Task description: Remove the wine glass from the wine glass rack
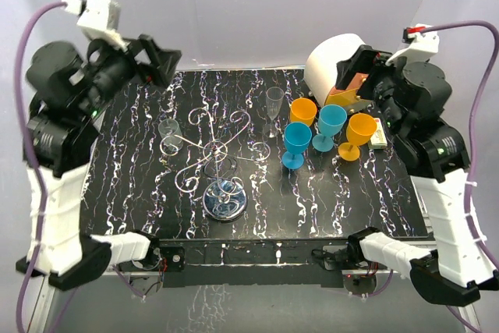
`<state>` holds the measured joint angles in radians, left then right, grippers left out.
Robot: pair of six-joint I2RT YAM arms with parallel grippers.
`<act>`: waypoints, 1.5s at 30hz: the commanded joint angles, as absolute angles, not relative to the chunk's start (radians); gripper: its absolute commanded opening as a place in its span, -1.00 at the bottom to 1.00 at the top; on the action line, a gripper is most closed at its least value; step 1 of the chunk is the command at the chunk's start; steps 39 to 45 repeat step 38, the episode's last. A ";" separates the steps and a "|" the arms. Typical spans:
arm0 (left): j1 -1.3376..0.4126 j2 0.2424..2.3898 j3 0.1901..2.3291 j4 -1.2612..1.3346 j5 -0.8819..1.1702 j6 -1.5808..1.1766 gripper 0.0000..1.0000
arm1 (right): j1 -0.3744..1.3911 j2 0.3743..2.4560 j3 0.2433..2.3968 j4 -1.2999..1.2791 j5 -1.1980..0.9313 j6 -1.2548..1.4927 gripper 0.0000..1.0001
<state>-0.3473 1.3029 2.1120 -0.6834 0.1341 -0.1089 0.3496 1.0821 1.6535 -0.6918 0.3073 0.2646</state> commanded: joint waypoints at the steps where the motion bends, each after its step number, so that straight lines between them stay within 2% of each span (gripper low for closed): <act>1: -0.349 1.118 1.947 -0.607 -0.017 -0.088 0.81 | 0.353 1.017 1.735 -0.748 0.252 0.281 0.97; 5: -0.349 0.909 1.708 -0.423 -0.064 -0.157 0.95 | 0.353 0.968 1.761 -0.789 0.223 0.284 0.97; 8: -0.349 0.810 1.577 -0.358 -0.126 -0.181 0.97 | 0.353 0.913 1.708 -0.784 0.201 0.312 0.97; 12: -0.348 0.741 1.515 -0.446 -0.163 -0.190 0.97 | 0.353 0.824 1.560 -0.757 0.152 0.360 0.97; 15: -0.348 0.641 1.412 -0.392 -0.158 -0.159 0.97 | 0.353 0.746 1.450 -0.708 0.144 0.387 0.97; 27: -0.349 0.382 1.166 -0.248 -0.123 -0.192 0.97 | 0.353 0.580 1.337 -0.659 0.119 0.407 0.97; 31: -0.350 0.379 1.154 -0.237 -0.130 -0.204 0.97 | 0.351 0.534 1.295 -0.609 0.115 0.396 0.97; 38: -0.349 0.405 1.166 -0.247 -0.127 -0.190 0.97 | 0.348 0.505 1.275 -0.601 0.247 0.419 0.97; 45: -0.349 0.405 1.166 -0.247 -0.127 -0.190 0.97 | 0.348 0.505 1.275 -0.601 0.247 0.419 0.97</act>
